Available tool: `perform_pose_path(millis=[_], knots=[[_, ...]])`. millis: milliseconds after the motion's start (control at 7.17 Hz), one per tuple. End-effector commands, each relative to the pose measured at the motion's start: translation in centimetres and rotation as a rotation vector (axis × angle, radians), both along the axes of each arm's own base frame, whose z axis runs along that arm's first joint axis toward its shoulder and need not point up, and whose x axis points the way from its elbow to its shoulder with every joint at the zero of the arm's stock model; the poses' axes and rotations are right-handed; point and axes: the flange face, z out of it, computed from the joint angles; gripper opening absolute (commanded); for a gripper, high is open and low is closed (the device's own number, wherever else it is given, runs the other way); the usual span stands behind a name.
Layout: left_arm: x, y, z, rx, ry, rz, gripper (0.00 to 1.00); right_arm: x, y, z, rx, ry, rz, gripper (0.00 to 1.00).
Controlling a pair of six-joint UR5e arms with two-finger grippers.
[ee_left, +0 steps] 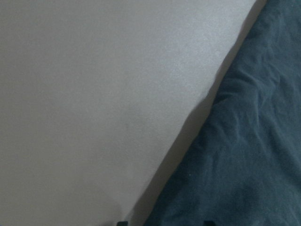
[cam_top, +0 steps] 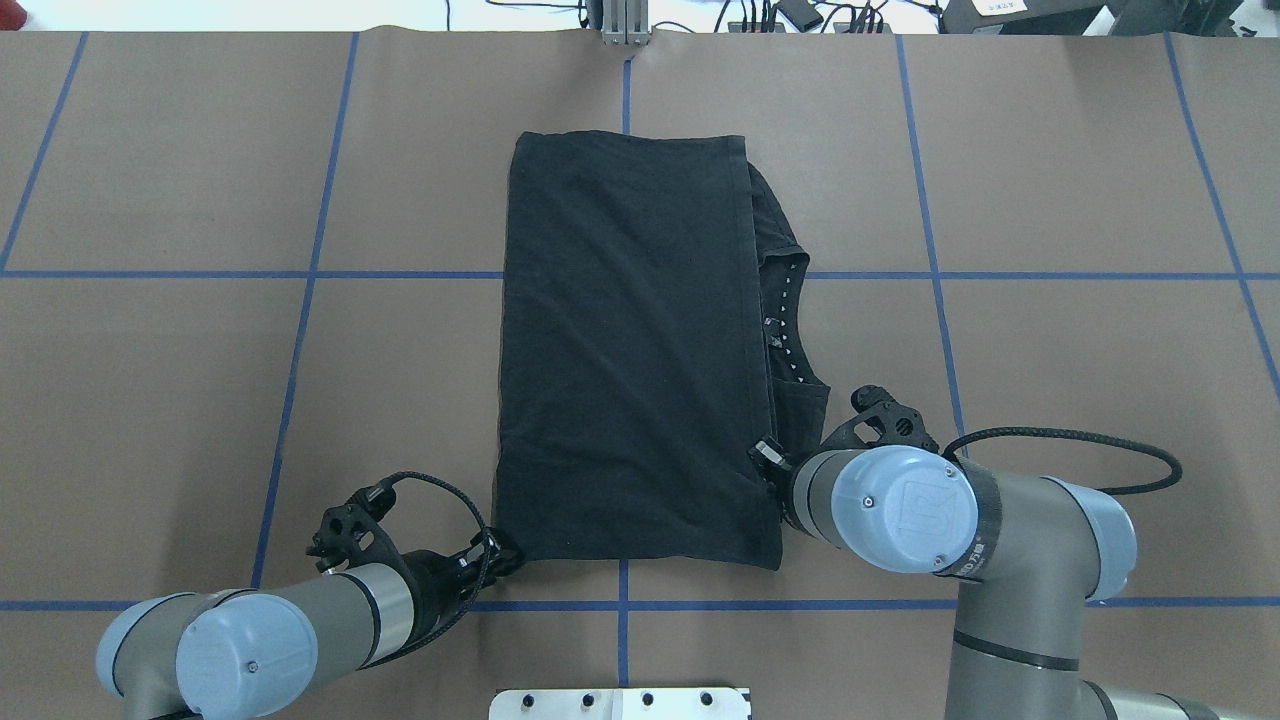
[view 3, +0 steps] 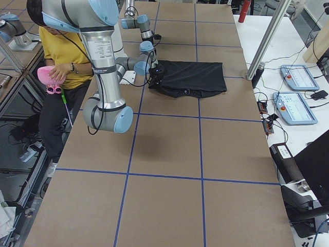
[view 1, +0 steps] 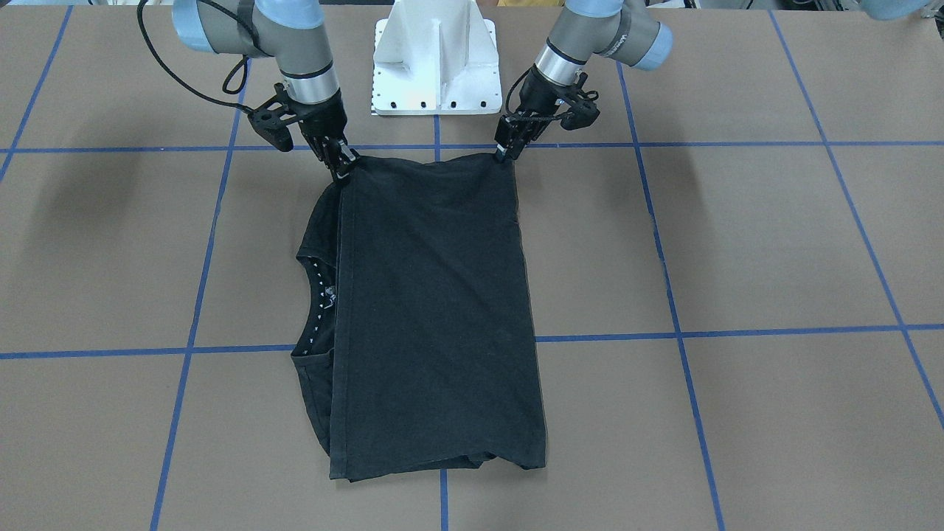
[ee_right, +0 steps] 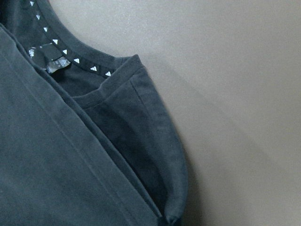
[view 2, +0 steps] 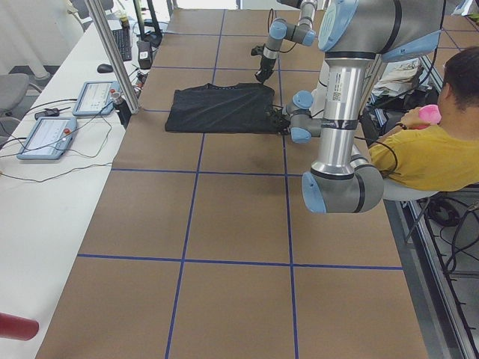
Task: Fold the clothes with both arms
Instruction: 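Grasp both near corners of the folded shirt with left and right grippers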
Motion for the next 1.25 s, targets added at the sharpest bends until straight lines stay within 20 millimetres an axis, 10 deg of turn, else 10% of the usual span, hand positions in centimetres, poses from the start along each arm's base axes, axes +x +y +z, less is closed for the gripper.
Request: perform_pose_path(millis=[0, 139, 1115], knots=[[0.0, 0.0, 0.0, 0.0, -0.001, 0.0, 0.18, 0.1, 0.0, -0.1, -0.01, -0.005, -0.008, 0.0], [-0.1, 0.0, 0.0, 0.0, 0.001, -0.001, 0.0, 0.1, 0.0, -0.1, -0.01, -0.005, -0.008, 0.0], [-9.0, 0.7, -10.7, -0.025, 0.159, 0.03, 0.0, 6.2, 0.2, -2.4, -0.043, -0.092, -0.031, 0.0]])
